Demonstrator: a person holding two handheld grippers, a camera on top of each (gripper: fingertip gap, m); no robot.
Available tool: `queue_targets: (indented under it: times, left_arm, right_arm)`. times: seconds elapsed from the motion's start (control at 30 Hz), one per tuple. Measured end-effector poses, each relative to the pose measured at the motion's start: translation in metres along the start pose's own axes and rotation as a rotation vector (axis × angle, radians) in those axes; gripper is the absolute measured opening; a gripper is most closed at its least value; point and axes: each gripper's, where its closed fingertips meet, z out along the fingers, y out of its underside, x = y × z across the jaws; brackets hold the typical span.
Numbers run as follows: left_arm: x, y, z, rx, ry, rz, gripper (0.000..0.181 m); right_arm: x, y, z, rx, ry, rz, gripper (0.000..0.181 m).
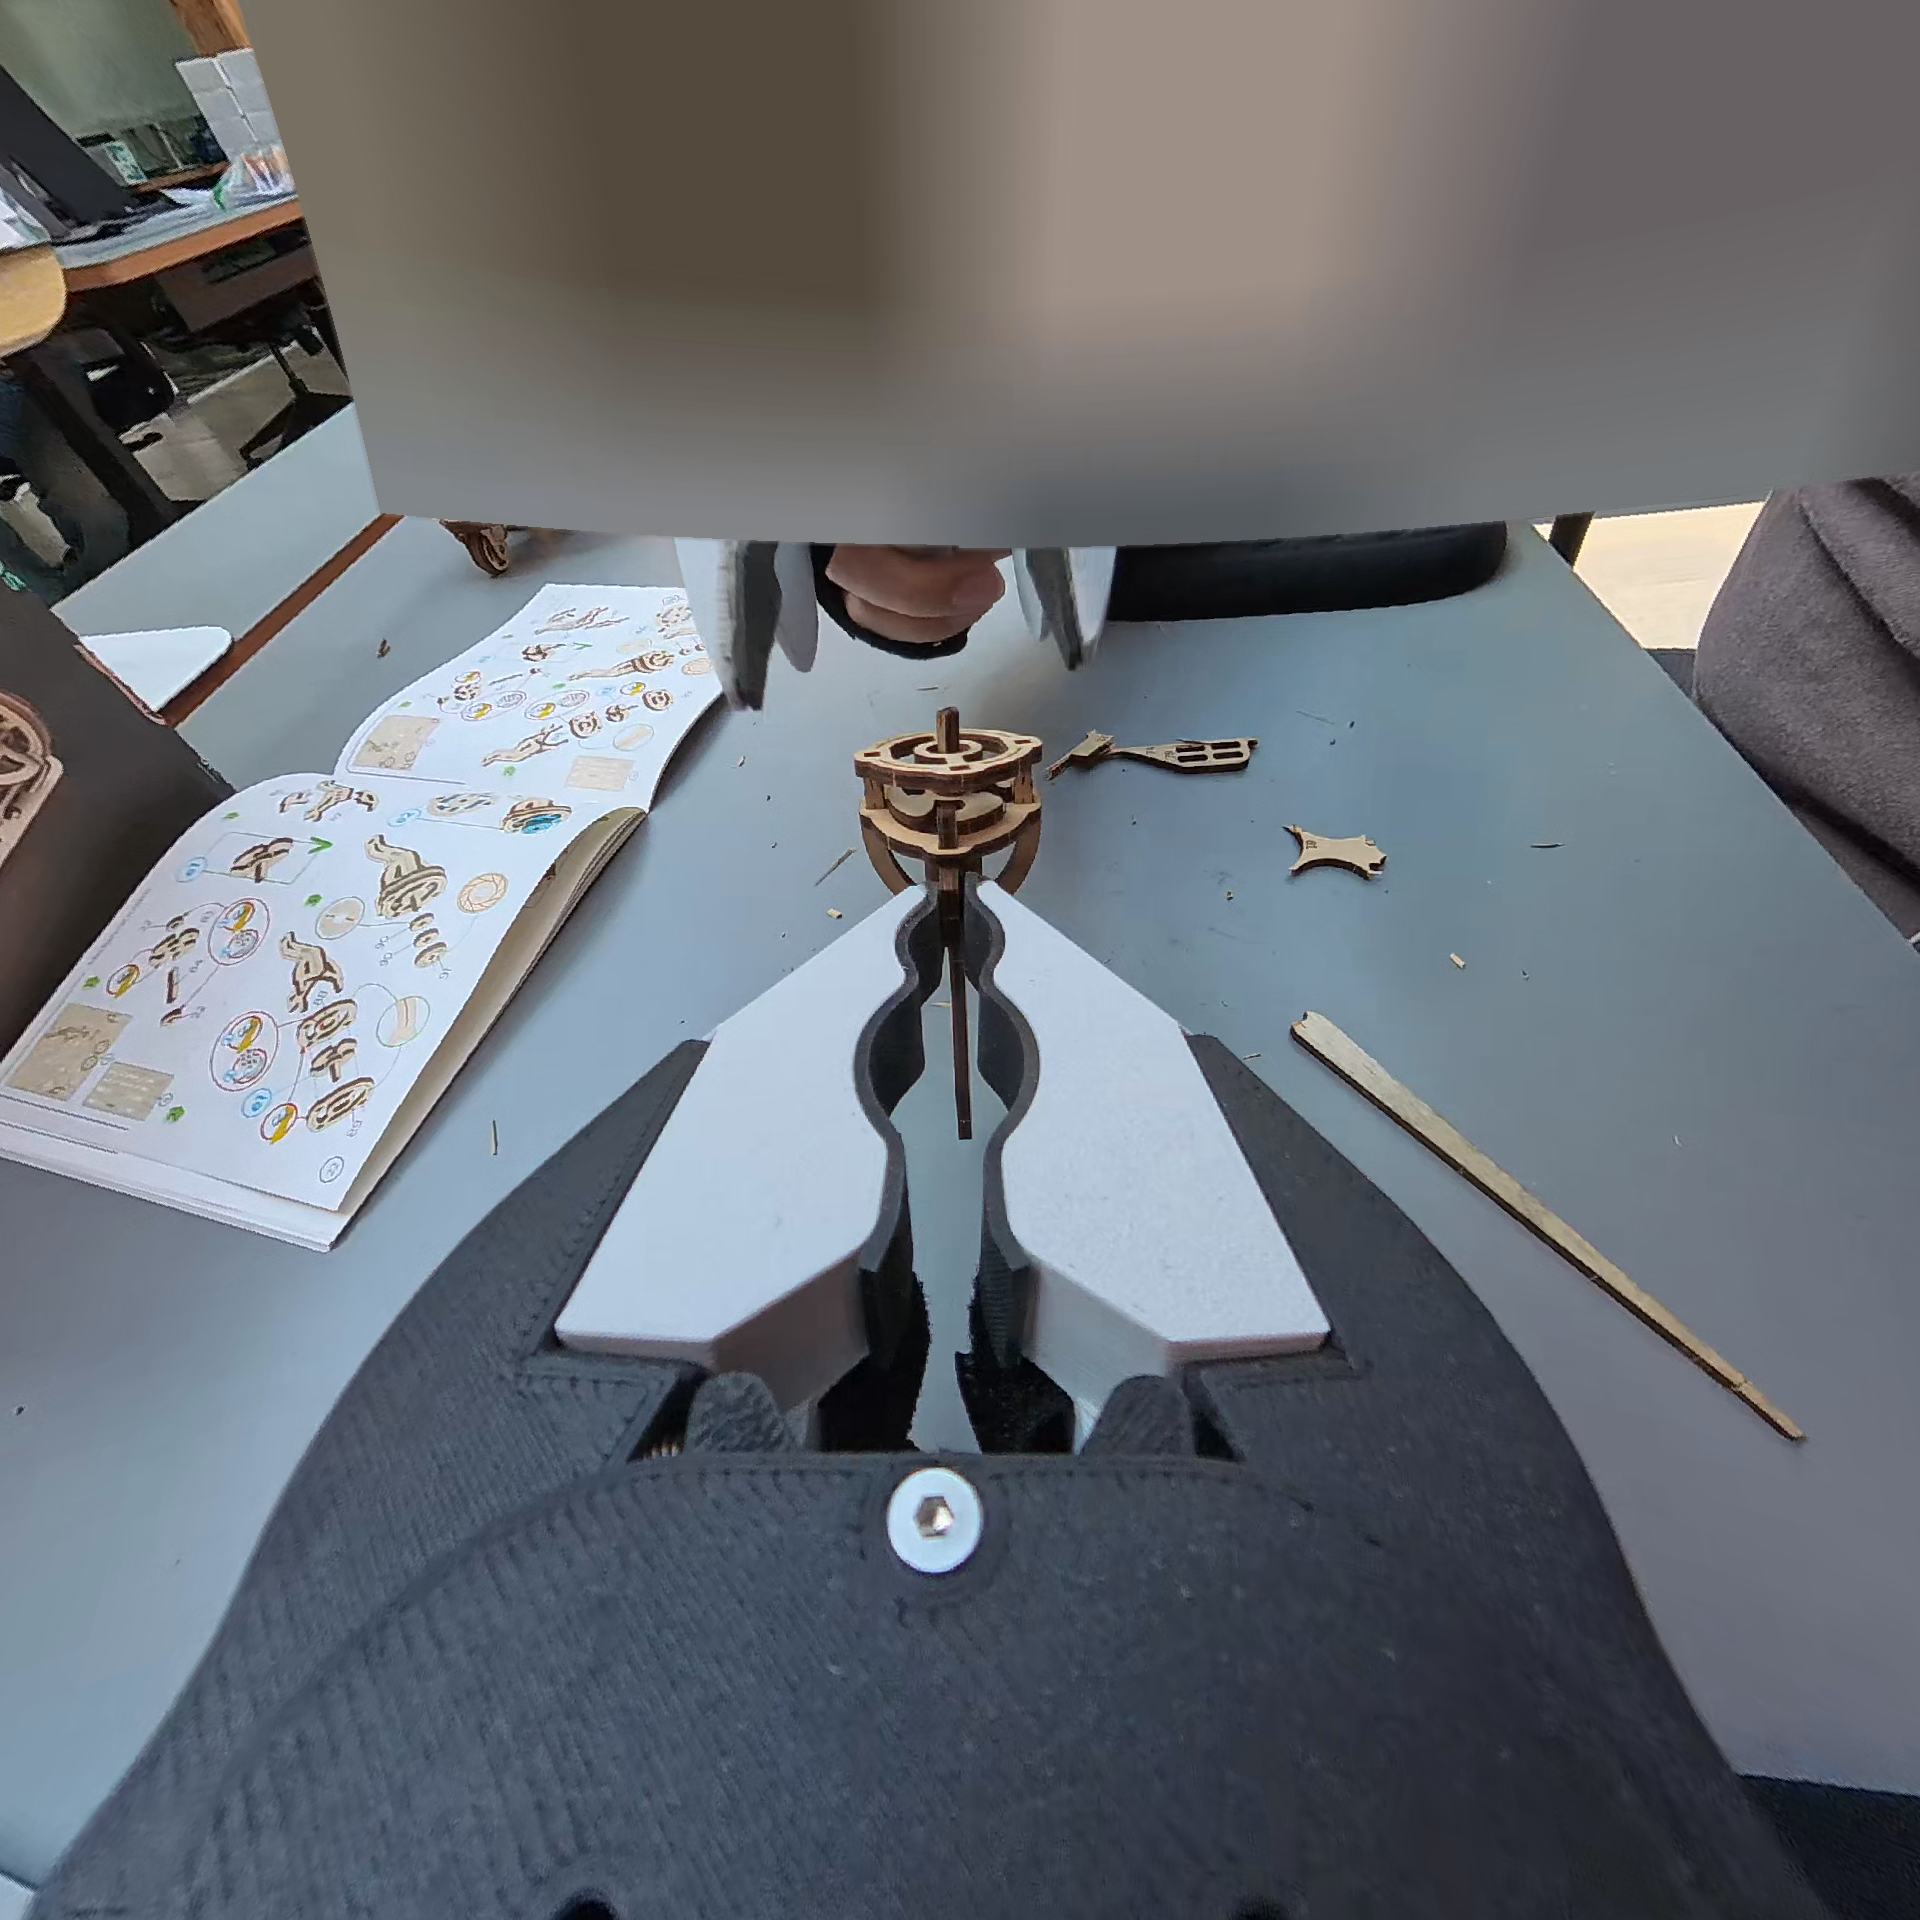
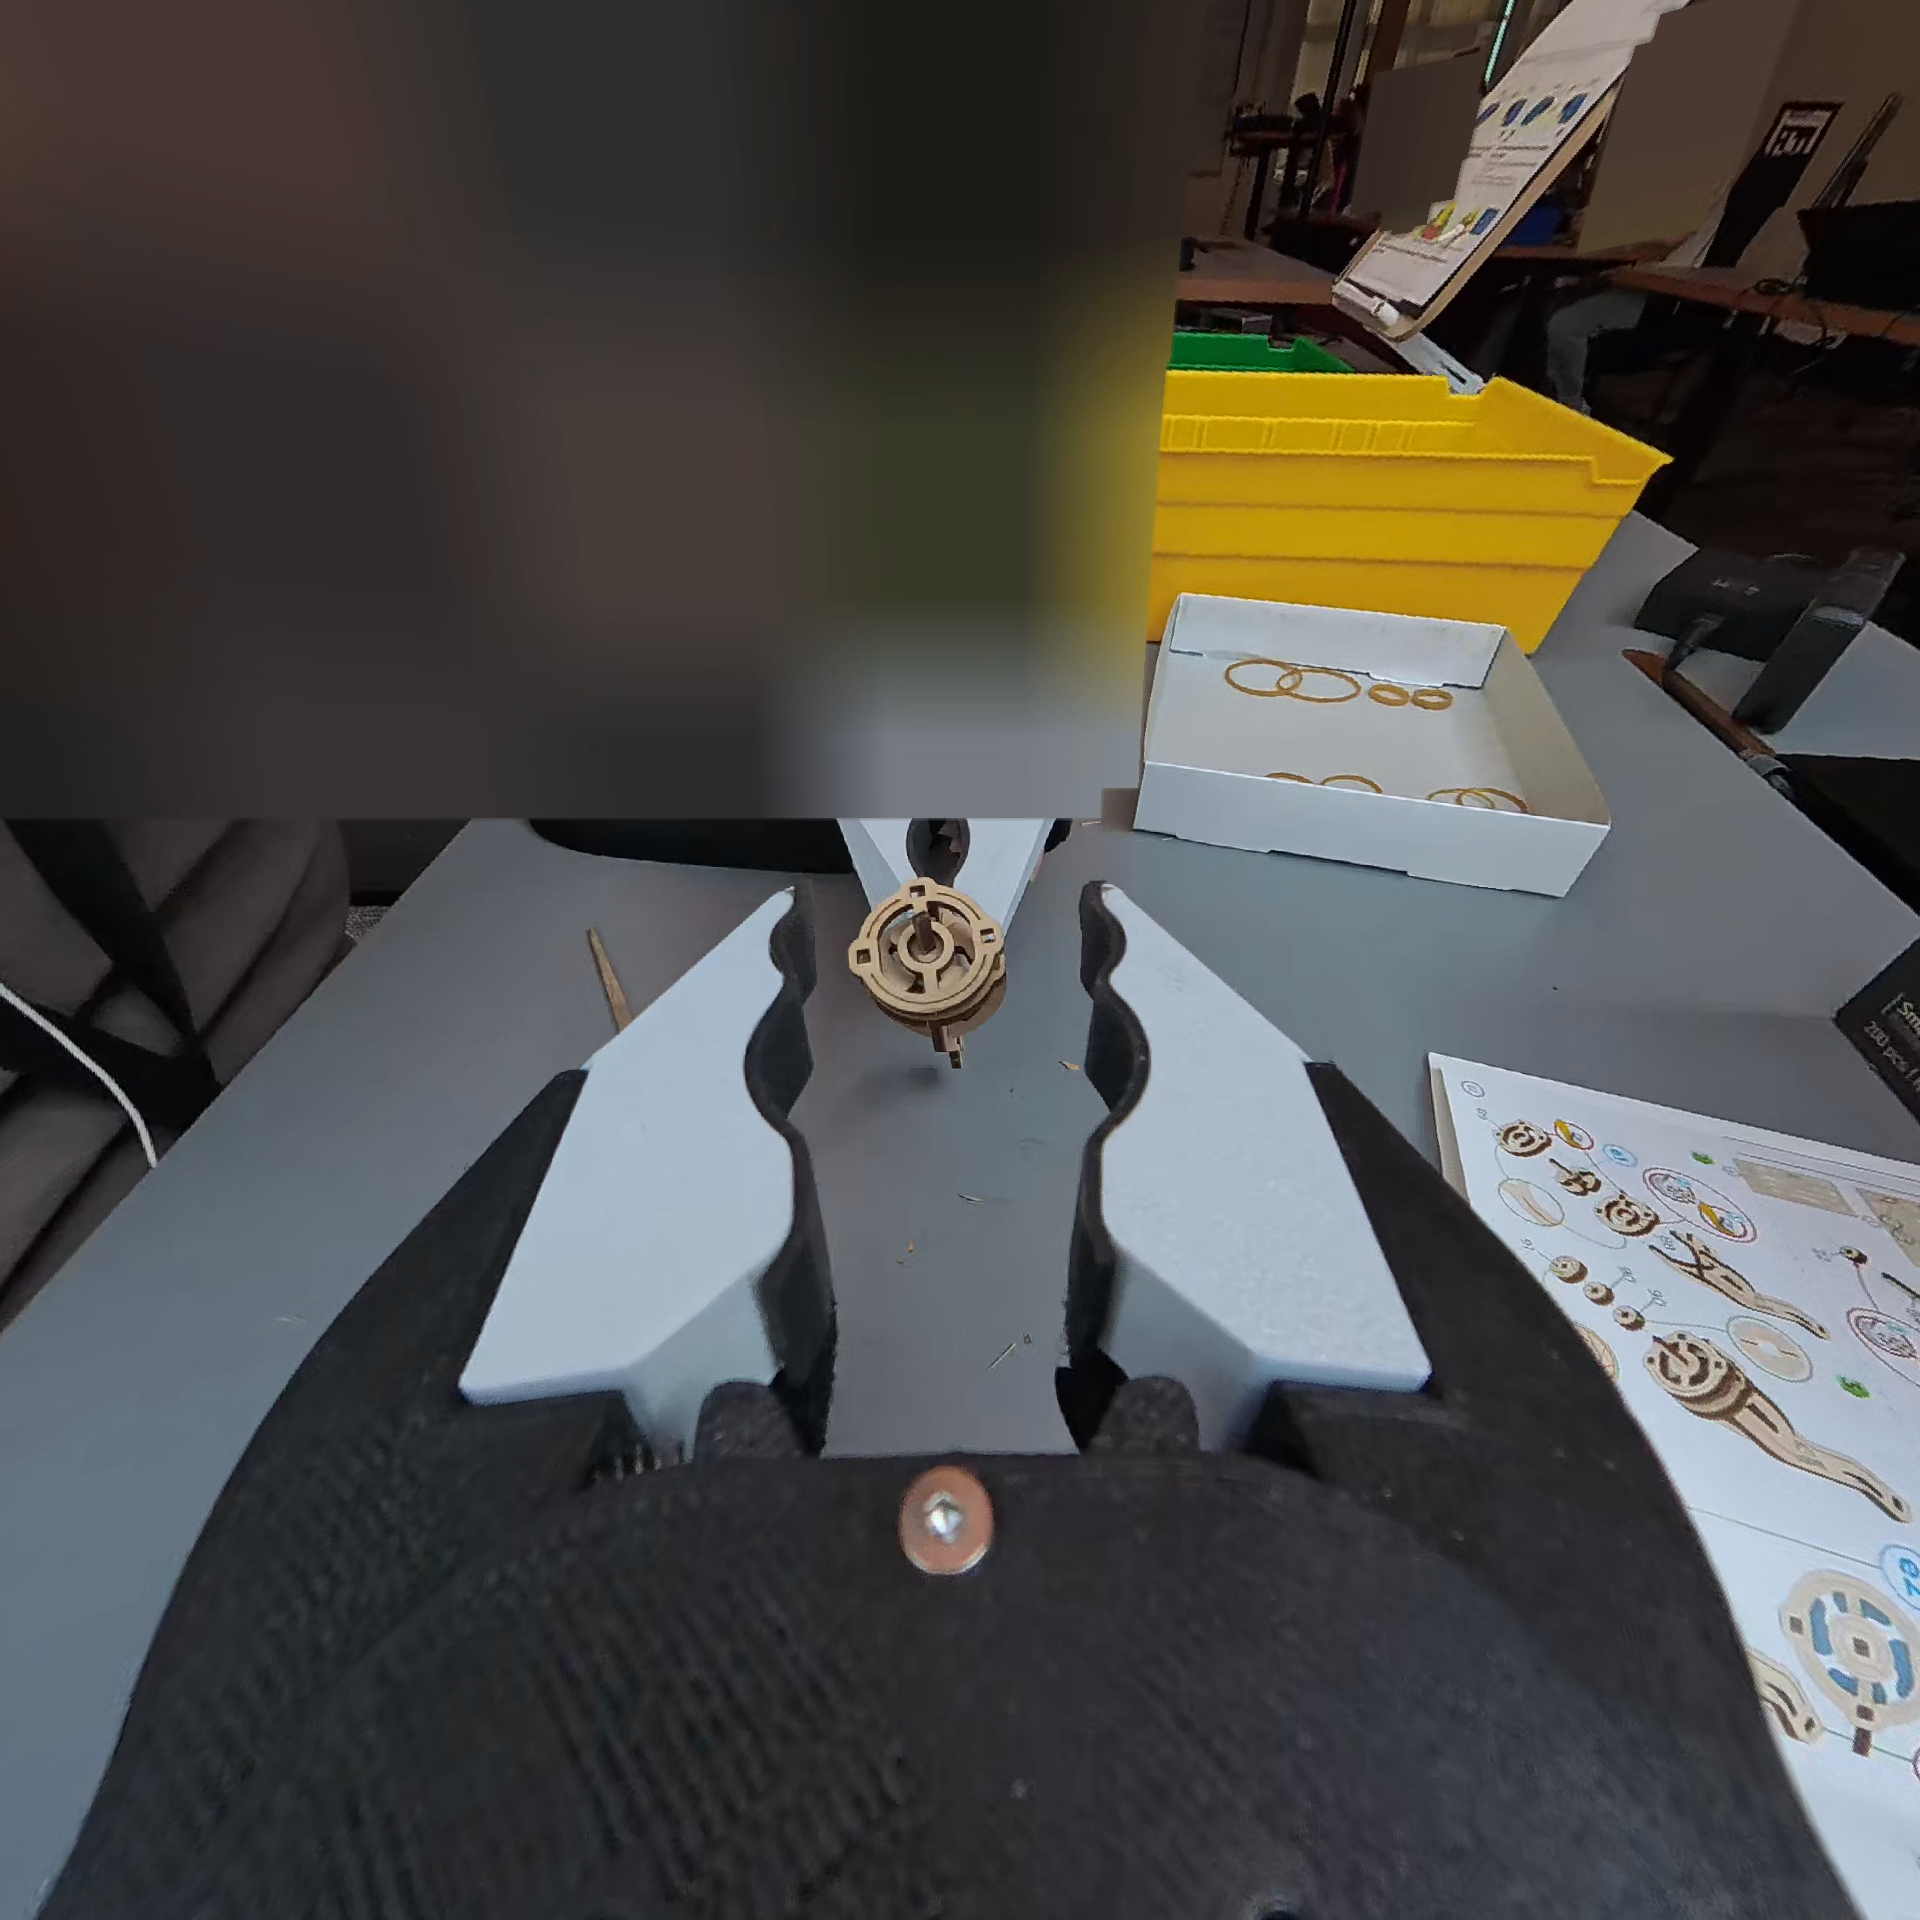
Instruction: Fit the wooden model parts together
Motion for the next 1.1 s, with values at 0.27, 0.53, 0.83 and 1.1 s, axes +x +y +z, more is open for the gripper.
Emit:
queue_targets:
  times: [0.27, 0.53, 0.83, 1.1]
  left_arm:
    - [-0.001, 0.001, 0.001, -0.007, 0.002, -0.013, 0.000]
    - [0.002, 0.010, 0.006, -0.082, 0.014, -0.081, 0.000]
    - [0.000, 0.012, 0.005, -0.098, 0.051, -0.172, 0.037]
    - [0.002, 0.022, 0.008, -0.177, 0.032, -0.130, 0.040]
  right_arm:
    - [-0.007, 0.023, 0.012, -0.094, -0.013, -0.079, 0.041]
    - [-0.002, 0.035, 0.017, -0.190, 0.024, -0.120, 0.035]
    - [0.001, 0.046, 0.016, -0.199, -0.016, -0.030, 0.033]
    - [0.000, 0.055, 0.017, -0.245, -0.023, -0.050, 0.033]
